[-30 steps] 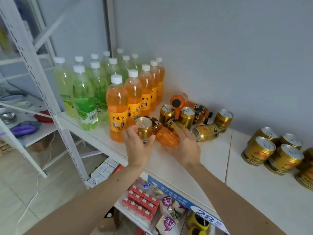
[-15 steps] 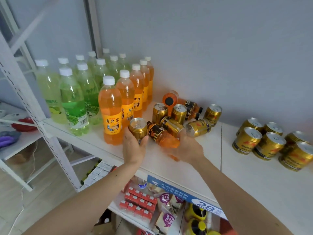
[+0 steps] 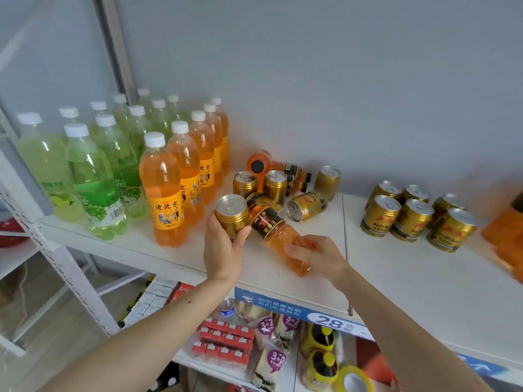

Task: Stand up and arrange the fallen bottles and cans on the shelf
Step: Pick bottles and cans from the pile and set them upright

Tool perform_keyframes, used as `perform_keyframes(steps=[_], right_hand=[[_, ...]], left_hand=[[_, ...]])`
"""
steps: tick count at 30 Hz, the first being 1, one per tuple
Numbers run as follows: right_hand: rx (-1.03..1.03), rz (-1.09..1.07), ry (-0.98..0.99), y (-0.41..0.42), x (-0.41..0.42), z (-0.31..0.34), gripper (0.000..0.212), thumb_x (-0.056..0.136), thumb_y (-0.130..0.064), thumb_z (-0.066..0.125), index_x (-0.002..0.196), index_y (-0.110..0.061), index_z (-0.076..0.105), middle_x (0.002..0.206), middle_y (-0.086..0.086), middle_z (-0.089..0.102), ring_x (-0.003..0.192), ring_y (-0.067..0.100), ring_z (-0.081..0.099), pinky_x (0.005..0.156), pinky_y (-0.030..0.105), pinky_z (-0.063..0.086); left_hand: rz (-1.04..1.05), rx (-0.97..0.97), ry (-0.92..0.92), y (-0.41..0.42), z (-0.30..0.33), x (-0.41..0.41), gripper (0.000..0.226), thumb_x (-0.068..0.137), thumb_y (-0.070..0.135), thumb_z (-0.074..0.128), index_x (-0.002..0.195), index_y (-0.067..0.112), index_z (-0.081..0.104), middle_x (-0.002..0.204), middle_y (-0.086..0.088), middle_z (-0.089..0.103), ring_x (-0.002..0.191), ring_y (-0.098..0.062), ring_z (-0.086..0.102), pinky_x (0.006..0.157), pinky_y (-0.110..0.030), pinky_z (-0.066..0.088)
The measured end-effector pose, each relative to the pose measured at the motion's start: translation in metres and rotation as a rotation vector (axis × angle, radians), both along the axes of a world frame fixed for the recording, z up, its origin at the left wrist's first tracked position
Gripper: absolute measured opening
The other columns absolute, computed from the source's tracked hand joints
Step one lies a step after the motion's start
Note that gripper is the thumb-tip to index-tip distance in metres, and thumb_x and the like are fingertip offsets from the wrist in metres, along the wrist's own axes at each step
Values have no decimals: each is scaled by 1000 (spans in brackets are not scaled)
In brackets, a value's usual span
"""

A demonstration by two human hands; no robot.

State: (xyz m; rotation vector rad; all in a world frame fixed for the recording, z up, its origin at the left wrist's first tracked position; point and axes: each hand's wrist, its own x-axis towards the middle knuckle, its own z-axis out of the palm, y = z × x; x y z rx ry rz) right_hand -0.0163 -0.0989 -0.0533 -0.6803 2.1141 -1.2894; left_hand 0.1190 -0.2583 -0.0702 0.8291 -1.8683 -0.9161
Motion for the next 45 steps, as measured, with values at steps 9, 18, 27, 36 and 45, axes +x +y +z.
perform_keyframes(steps=[9,18,27,36,45], right_hand=[[-297,-249,-53,79,-1,-9,48,80,-40,73,111,-5,63,96,9,69,80,22,67,67,30,52],[-373,-466,100,188,-34,-6,35,74,-37,75,102,-17,68,89,3,75,81,17,72,62,23,55],[-293,-437,81,283,-101,2,47,67,-53,71,106,-29,59,99,-10,69,84,1,69,58,11,51],[-258,-274,17,323,-148,0,73,68,-56,72,128,-20,51,120,-5,62,111,15,61,92,32,51],[-271,-219,-34,325,-153,-7,80,65,-59,74,130,-20,51,124,-2,62,113,18,60,102,44,46]], left_hand=[[-247,-60,-54,53,6,-35,76,79,43,70,137,12,33,135,-5,50,120,-21,51,91,-38,50],[-476,-25,-113,137,6,-115,64,71,39,78,121,22,42,123,2,57,111,-19,56,85,-33,47],[-420,80,-168,210,-10,-189,62,67,38,82,113,20,44,115,-1,60,103,-20,59,79,-30,48],[-287,100,-137,230,-21,-212,71,61,37,85,116,15,47,116,-6,63,103,-24,60,78,-29,44],[-275,88,-264,230,-14,-210,92,46,52,86,124,21,47,122,-2,57,112,-21,54,88,-34,46]])
